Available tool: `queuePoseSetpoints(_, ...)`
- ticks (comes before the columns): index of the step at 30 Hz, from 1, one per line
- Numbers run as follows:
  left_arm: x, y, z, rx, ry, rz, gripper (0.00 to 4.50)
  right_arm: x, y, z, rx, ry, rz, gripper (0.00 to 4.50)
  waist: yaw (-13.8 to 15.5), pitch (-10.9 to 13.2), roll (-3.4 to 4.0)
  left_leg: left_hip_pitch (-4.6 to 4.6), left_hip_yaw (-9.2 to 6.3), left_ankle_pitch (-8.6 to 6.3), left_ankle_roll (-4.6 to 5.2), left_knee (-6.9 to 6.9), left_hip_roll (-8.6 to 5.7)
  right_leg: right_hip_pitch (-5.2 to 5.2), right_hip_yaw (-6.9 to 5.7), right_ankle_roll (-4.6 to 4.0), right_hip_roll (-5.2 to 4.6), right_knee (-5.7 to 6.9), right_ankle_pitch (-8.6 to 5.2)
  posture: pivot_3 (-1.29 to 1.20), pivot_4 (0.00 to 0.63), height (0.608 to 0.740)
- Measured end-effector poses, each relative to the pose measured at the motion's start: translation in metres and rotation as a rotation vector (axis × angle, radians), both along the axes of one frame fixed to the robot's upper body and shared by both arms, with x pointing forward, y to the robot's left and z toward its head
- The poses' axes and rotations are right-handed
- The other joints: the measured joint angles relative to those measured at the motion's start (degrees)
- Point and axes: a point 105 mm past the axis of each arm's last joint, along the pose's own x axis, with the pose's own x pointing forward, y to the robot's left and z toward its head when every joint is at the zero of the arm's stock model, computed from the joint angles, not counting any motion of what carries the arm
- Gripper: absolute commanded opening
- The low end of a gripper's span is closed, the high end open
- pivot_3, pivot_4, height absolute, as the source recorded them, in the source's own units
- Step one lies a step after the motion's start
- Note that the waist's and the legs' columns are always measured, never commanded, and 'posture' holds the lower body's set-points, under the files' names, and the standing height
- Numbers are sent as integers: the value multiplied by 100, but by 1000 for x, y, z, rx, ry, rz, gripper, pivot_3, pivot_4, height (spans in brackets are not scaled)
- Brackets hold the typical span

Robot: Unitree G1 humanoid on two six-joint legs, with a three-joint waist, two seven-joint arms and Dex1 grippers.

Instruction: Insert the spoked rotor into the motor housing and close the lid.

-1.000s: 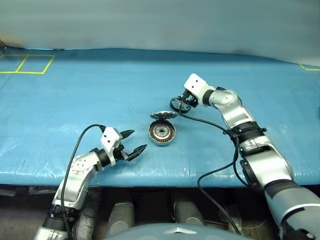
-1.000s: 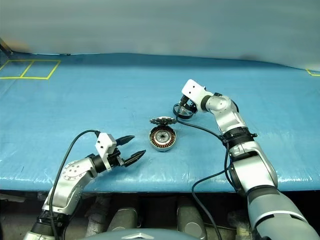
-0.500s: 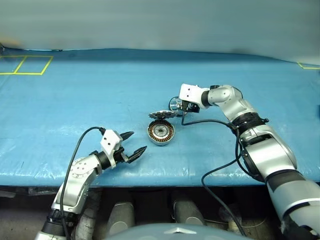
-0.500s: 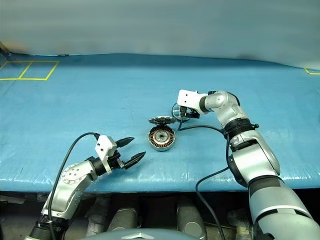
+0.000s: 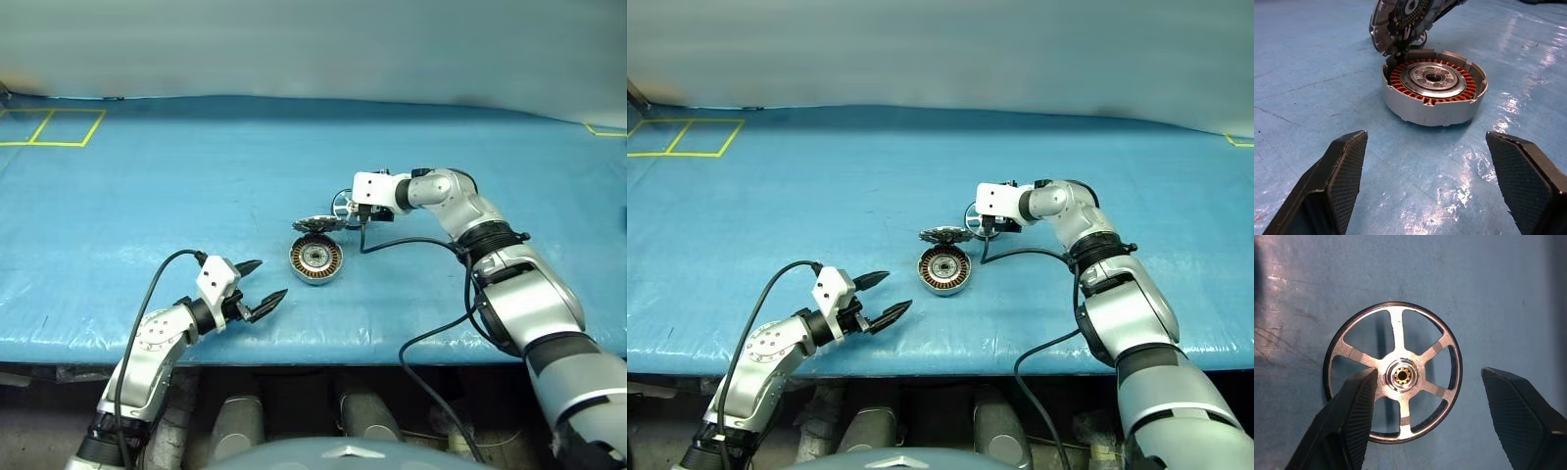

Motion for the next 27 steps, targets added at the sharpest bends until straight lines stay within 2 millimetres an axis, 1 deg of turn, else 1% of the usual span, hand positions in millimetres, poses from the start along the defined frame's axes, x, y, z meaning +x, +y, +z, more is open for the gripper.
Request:
queuePoseSetpoints(2, 0, 0, 0, 1, 4, 0, 4157, -6, 0, -11, -34, 25, 25, 3570, 0, 0, 0, -1, 0, 0, 0, 1, 0, -1, 1, 0, 0, 0, 0, 0, 150, 740)
queuePoseSetpoints(5, 2, -1, 1, 0, 0, -2, 4157, -8, 3, -12, -61, 21, 53, 3570, -9, 0, 1, 2, 2, 0, 0, 2, 0, 0, 3, 1, 0, 3, 1, 0, 150, 740)
queuePoseSetpoints(13, 5, -3, 4, -9, -13, 2, 4157, -7, 6, -14, -75, 10, 57, 3570, -9, -1, 1, 5, 2, 0, 0, 11, 0, 7, 3, 2, 0, 5, 2, 0, 150, 740)
queuePoseSetpoints(16, 5, -3, 4, -2, -15, 12, 4157, -8, 6, -16, -78, 24, 61, 2991, -9, -1, 1, 6, 2, 0, 0, 11, 0, 7, 3, 2, 0, 7, 2, 0, 150, 740)
queuePoseSetpoints(18, 5, -2, 2, 5, -13, 16, 4157, -12, 4, -22, -80, 51, 66, 2309, -7, 0, 1, 4, 1, 0, 0, 10, 0, 5, 3, 2, 0, 6, 2, 0, 150, 740)
queuePoseSetpoints(19, 4, -2, 1, 9, -10, 18, 4157, -12, 4, -22, -78, 49, 64, 1960, -6, -1, 2, 4, 2, 0, 0, 10, -1, 6, 4, 3, 0, 6, 2, 0, 150, 740)
queuePoseSetpoints(20, 4, -2, 1, 9, -7, 18, 4157, -11, 3, -21, -78, 47, 61, 1797, -5, -2, 0, 5, 1, 0, 0, 10, -1, 7, 3, 3, 0, 5, 2, 0, 150, 740)
queuePoseSetpoints(27, 3, -7, 0, 11, -7, 1, 4157, -13, 3, -22, -73, 32, 62, 1797, -5, -2, 0, 5, 2, 0, 0, 11, -1, 7, 4, 3, 0, 7, 3, 0, 150, 740)
